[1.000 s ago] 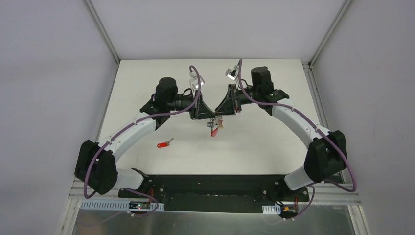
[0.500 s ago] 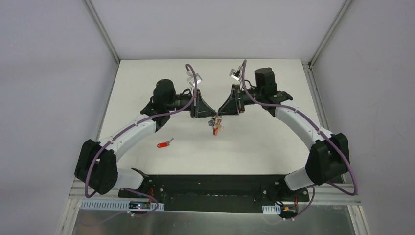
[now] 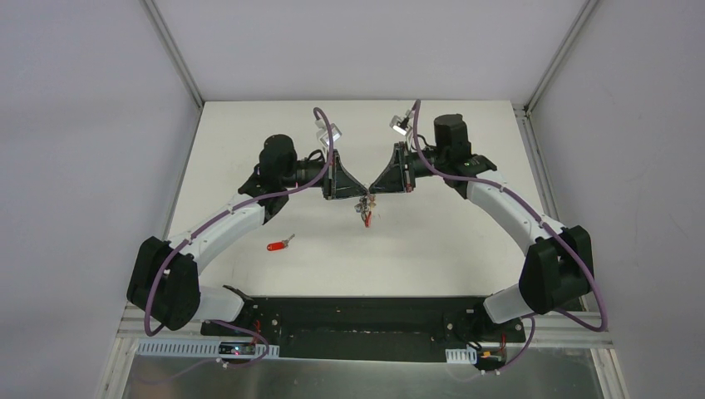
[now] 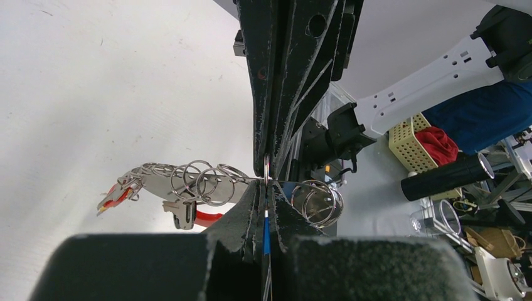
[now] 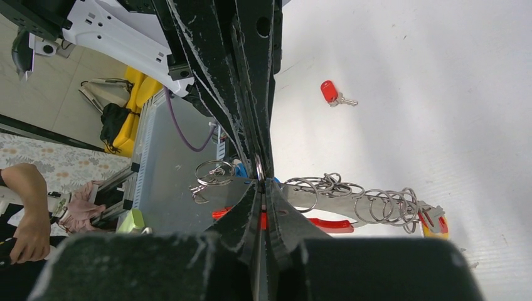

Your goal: Put the keys on the keyring

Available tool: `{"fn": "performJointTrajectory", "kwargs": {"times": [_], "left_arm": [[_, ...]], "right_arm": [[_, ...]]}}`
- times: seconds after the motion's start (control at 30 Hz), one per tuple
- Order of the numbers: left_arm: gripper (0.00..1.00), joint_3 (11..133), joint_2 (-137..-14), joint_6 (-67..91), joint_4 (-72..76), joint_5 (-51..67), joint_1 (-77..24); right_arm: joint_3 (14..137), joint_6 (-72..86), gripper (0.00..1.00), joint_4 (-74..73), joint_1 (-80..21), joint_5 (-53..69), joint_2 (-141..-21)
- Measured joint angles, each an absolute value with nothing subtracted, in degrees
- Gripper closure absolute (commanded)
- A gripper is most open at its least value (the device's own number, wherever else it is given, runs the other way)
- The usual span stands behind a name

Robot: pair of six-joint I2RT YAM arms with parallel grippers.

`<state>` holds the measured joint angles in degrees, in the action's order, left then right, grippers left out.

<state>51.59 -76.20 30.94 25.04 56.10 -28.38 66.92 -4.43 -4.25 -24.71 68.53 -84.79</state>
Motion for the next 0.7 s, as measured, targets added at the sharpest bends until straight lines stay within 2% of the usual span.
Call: {"fn": "performJointTrajectory", "kwargs": {"times": [0.23, 0.3, 0.43, 0.5, 0.57, 0.7], "left_arm": [[1.00, 51.59, -76.16, 30.06, 24.80, 55.83, -28.38], [0.93, 51.59, -75.92, 28.51, 23.55, 55.53, -28.40], [0.71, 52.27, -75.09, 22.65, 17.93, 55.48, -28.40], [0.64, 53.80, -74.41, 18.39, 12.58, 55.44, -28.38], [0.59, 55.99, -73.95, 14.44, 7.94, 55.42, -28.38], [0.57, 59.55, -73.63, 9.08, 1.65, 55.48, -28.38]], "right_arm": [[66.92, -3.95, 1.00, -4.16, -24.71, 68.23, -84.79], [67.02, -5.56, 1.00, -5.72, -24.75, 67.77, -84.79], [69.25, -11.29, 1.00, -13.30, -25.50, 65.91, -84.84], [71.57, -15.64, 1.00, -18.74, -26.15, 64.36, -85.01], [74.37, -20.32, 1.00, -24.47, -27.03, 62.54, -85.52], [77.82, -27.00, 1.00, -32.38, -30.28, 59.35, -86.89]]}}
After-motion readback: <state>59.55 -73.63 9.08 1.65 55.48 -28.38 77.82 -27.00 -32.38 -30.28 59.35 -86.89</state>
